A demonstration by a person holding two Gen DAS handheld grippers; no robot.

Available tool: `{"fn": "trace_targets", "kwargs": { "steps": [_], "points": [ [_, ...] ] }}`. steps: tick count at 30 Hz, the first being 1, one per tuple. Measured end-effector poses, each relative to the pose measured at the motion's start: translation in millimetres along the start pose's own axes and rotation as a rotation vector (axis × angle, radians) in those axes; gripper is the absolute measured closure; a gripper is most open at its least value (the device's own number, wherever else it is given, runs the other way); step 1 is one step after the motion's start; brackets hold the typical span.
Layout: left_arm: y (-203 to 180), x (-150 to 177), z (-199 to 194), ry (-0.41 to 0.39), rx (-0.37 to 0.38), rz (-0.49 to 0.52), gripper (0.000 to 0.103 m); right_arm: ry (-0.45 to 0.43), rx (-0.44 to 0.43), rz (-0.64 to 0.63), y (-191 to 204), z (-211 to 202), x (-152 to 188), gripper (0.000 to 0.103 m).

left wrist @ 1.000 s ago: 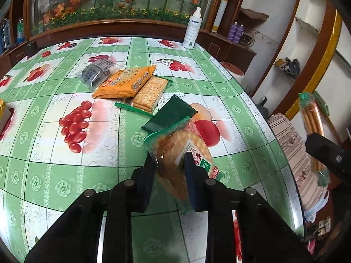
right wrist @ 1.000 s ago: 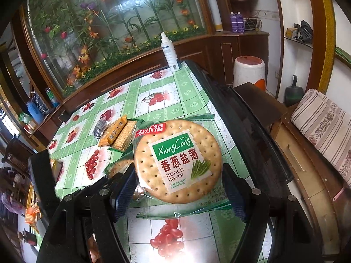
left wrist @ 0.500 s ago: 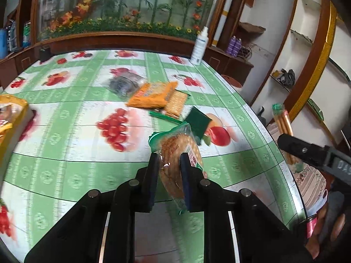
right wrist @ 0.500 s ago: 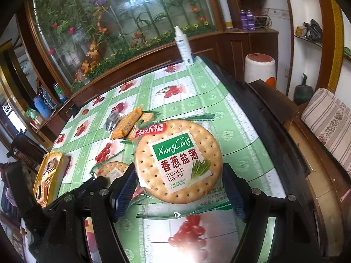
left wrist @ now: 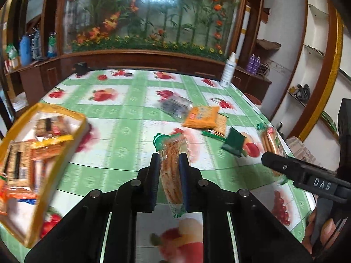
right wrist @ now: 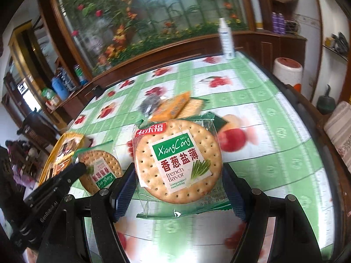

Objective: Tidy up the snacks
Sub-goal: 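Carry both round cracker packs over the white tray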

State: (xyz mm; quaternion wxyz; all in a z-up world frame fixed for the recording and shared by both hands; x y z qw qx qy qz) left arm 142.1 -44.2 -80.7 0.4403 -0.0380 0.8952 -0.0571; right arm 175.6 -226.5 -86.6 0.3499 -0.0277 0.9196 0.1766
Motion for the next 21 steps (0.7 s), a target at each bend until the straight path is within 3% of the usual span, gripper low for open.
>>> {"fn": "trace_targets", "kwargs": {
  "steps": [21],
  "points": [
    [132.2,-24.1,-67.7,-0.129,-0.169,-0.125,0.089,0.041,-0.171,-0.238,169.4,35.9,12.6,0.027]
  ]
}}
Point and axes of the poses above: each gripper's, at about its wrist camera, not at the fingertips, and z roughly the way its jaws point, y to its left, x to its underside, the point moved 9 cm from there along z, roughly the way its jaws point, and after that the axes turned 1 degree about z, right-handed, at the moved point
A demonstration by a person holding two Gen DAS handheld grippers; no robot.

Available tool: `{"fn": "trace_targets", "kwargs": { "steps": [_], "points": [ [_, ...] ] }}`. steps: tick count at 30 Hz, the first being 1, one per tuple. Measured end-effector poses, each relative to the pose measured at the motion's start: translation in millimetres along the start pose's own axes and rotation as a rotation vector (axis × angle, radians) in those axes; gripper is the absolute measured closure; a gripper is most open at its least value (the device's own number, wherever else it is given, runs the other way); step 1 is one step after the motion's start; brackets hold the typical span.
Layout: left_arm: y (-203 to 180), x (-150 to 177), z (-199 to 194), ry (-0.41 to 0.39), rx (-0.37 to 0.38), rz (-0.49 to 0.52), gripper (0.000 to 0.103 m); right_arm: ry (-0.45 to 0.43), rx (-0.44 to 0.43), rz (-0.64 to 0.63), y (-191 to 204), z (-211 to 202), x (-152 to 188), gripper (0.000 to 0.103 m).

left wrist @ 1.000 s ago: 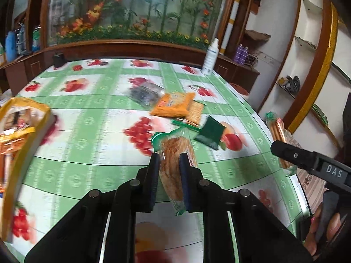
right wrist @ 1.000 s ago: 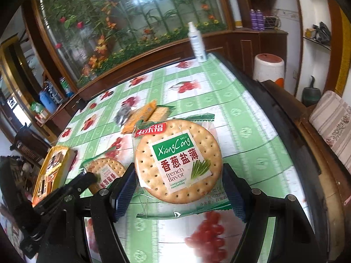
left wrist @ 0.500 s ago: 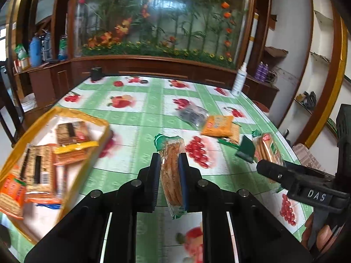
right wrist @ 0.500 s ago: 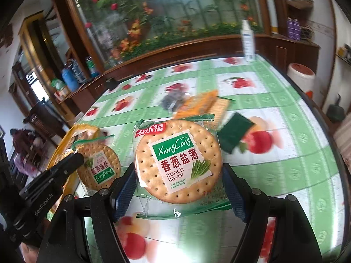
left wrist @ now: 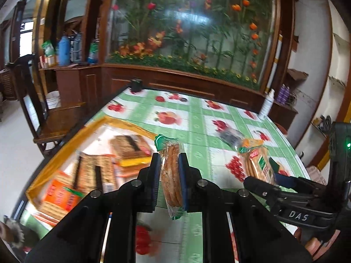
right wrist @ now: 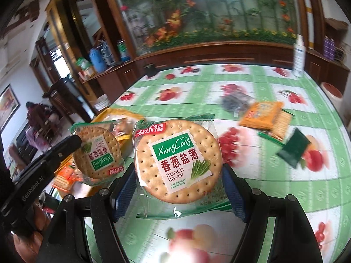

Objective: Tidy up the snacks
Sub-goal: 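Carry both round cracker packs over the white tray, then lower both round packs into the tray and open both tools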

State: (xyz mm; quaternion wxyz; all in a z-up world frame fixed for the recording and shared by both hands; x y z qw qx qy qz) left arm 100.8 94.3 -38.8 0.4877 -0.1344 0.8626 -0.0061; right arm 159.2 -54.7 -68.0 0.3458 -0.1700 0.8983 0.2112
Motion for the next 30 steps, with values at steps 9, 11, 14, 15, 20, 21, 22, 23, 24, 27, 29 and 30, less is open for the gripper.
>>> {"fn": "trace_targets", "kwargs": {
  "steps": [9,11,14,15,20,21,22,23,24,27,29,30],
  "points": [
    [56.5,-9.7,-13.7,-0.033,-0.072,-0.057,0.089,0.003,-0.066,-0.078,62.5,21.5,-13.1,0.027],
    [67.5,-10.9,-16.8,-0.039,-0.087,-0.067,0.089,0.003,-0.076,-0.092,74.0,24.2,-15.4,0.027],
    [81.0,-13.0,-20.2,-0.046,-0.107,-0.083,0.089,0.004,-0.091,-0.114,90.5,30.4,-19.1,0.027],
    [84.0,-13.4,-21.3,-0.047,-0.113,-0.086,0.089,0.004,-0.096,-0.120,95.4,31.7,-19.7,0.027],
    [106.3,-14.7,-24.1,-0.051,-0.143,-0.109,0.089,0.008,-0.117,-0.139,116.1,42.6,-24.4,0.027],
    [109.8,-15.0,-24.1,-0.050,-0.147,-0.113,0.089,0.009,-0.119,-0.143,119.9,45.2,-25.0,0.027],
    [115.1,-15.1,-24.4,-0.051,-0.153,-0.119,0.089,0.011,-0.121,-0.147,123.4,48.1,-25.5,0.027],
    [119.4,-15.1,-24.6,-0.051,-0.159,-0.123,0.089,0.014,-0.124,-0.148,126.3,50.7,-26.2,0.027],
    [124.1,-14.9,-24.2,-0.050,-0.163,-0.127,0.089,0.017,-0.127,-0.150,129.4,53.9,-27.0,0.027],
    [134.5,-14.2,-18.9,-0.038,-0.171,-0.139,0.089,0.028,-0.130,-0.170,141.8,66.6,-28.5,0.027],
    [140.3,-13.2,-14.1,-0.028,-0.174,-0.147,0.089,0.037,-0.133,-0.180,149.2,76.6,-29.8,0.027],
    [142.6,-13.1,-12.3,-0.025,-0.173,-0.150,0.089,0.041,-0.135,-0.183,151.9,80.1,-30.3,0.027]
  ]
}}
Point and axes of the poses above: each gripper's, at about its wrist camera, not at the fingertips, and z roughly the way its jaws point, y to its left, x to its underside, the point moved 9 cm from there along z, roughly the way its jaws point, and after that the axes turned 1 degree about z, right-handed, at the moved point
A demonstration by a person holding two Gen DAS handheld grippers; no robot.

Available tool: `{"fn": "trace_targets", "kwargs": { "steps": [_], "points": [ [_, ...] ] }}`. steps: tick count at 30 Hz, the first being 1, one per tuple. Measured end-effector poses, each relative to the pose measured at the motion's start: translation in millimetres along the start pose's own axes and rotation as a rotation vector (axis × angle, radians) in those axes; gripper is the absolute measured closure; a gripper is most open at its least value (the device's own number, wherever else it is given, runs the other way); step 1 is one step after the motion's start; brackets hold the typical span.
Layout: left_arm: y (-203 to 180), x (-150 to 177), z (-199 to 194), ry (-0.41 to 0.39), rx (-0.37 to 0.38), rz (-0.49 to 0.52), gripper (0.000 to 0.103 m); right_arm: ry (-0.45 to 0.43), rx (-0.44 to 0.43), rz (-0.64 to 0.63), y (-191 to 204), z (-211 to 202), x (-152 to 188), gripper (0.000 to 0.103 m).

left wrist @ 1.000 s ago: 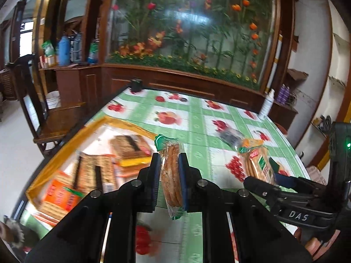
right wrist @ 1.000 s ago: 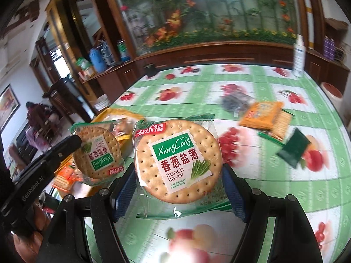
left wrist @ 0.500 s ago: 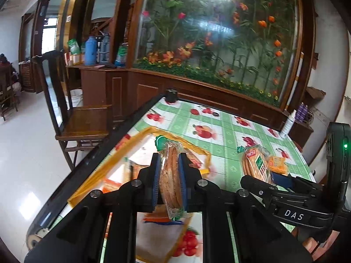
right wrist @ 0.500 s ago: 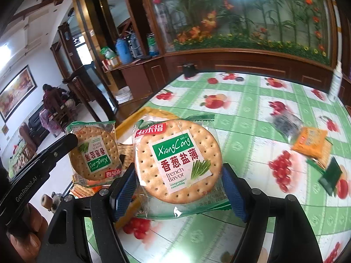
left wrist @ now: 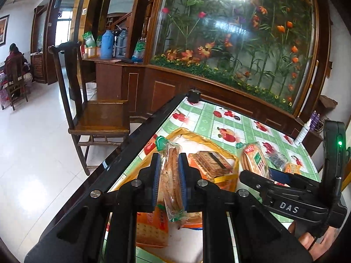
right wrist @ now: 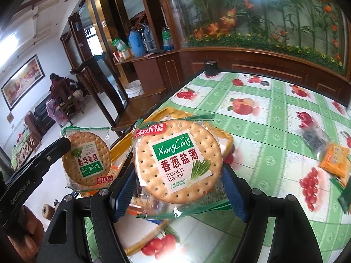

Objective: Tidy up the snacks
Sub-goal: 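Lower both round packs into the tray and open both tools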

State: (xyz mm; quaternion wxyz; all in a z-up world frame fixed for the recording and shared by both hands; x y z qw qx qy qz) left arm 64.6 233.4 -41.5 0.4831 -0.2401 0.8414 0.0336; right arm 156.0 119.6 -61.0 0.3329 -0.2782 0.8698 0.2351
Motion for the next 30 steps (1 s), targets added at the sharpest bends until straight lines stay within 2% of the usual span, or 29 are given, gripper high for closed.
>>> {"fn": "trace_targets", "kwargs": {
  "steps": [7,13,24,26,30],
  "points": [
    [7.2,11.2,26.0,0.074,0.035,-0.038,0.089,0.060,-0.013,-0.030,16.5,54.1,-9.2,0.027],
    [9.6,23.6,43.2,0.126,0.036,-0.046,0.089,0.099,-0.007,-0.061,24.4,95.3,-15.7,0.027],
    [10.7,29.4,50.0,0.162,-0.017,-0.014,0.089,0.159,0.017,-0.097,22.6,137.1,-32.8,0.027],
    [11.4,32.3,53.8,0.174,-0.048,0.001,0.083,0.172,0.042,-0.131,24.1,142.4,-31.6,0.025],
    [9.9,37.1,53.5,0.190,-0.044,-0.003,0.063,0.171,0.068,-0.159,26.0,143.2,-30.1,0.024]
  ]
}}
Point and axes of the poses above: each gripper's, at about its wrist camera, not at the fingertips, and z roughly the way its jaws point, y to its left, x to its underside, the point moved 9 cm from there along z, roughly the way its jaws point, and after that the axes turned 1 degree about z, right-handed, at the moved point
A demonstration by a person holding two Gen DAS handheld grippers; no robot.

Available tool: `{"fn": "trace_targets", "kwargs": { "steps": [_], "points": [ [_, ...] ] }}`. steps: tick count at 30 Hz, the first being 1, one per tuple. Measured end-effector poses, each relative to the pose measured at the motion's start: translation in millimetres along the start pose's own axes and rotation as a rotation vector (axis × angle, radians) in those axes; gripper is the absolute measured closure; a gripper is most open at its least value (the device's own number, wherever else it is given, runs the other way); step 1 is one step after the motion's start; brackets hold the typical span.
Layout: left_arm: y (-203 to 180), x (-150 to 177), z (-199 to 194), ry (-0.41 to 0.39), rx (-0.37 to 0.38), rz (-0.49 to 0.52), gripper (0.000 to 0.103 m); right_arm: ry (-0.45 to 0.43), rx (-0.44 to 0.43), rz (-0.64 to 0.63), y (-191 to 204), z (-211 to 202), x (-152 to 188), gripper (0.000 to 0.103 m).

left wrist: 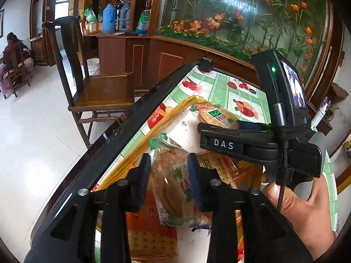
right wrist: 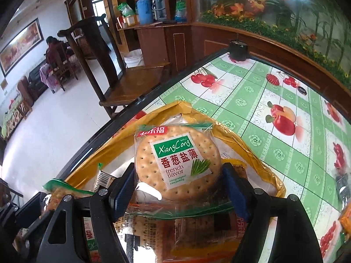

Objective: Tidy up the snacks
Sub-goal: 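Lower both round packs into the tray and open both tools, then withdraw both tools from the tray toward the orange and green packs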

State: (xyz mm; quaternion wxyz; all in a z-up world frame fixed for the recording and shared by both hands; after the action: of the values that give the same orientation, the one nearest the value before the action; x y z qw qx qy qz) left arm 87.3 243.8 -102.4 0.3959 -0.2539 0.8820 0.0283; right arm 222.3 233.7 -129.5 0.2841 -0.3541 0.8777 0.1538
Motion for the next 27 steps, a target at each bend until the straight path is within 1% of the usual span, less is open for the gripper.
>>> {"fn": "trace_targets", "kwargs": {
  "steps": [1,3,4,6,11,15,17,21,24,27],
  "points": [
    [-0.7,1.6,0.6,0.011,-0.002,-0.001,0.053,0.003,0.003,0.002,-0.7,0.3,0.7,0.023],
    [-3.1,3.3,-1.8,0.011,-0.005,0.004,0.042,0.009,-0.002,0.013,-2.4,0.5,1.8,0.017],
    [-3.4,3.0,-4.0,0.005,-0.007,0.004,0.037,0.010,-0.009,0.025,-4.3,-0.2,3.5,0.015],
    [-3.1,2.5,-7.1,-0.001,-0.010,-0.001,0.033,0.010,-0.012,0.041,-7.8,-2.2,6.3,0.012],
    [-3.3,0.0,-14.5,-0.012,-0.011,-0.012,0.031,-0.007,-0.029,0.076,-15.7,-16.2,11.1,0.012],
    [-6.5,-1.8,-21.4,-0.027,0.006,-0.026,0.025,-0.042,-0.041,0.099,-20.5,-34.0,9.8,0.006],
    [-9.7,-2.8,-25.8,-0.037,0.012,-0.025,0.025,-0.062,-0.049,0.108,-23.2,-45.9,9.7,0.006],
    [-21.9,-4.6,-33.0,-0.048,0.021,-0.008,0.021,-0.097,-0.052,0.123,-30.6,-67.8,11.3,0.005],
    [-30.7,-3.5,-37.3,-0.054,0.021,0.012,0.021,-0.121,-0.043,0.145,-43.0,-83.2,16.1,0.004],
    [-40.2,-1.9,-40.0,-0.053,0.028,0.024,0.021,-0.126,-0.035,0.167,-55.9,-92.3,23.3,0.004]
  ]
}}
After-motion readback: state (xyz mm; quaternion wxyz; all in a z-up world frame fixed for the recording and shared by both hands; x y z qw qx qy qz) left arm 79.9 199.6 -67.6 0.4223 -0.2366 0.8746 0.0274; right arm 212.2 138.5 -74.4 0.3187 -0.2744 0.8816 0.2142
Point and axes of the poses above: each gripper's, at about its wrist camera, not at the fingertips, and z roughly the way its jaws point, y to its left, x to its underside, the point moved 9 cm from there along z, roughly the way its jaws point, and after that the axes turned 1 degree about z, right-handed, at the moved point
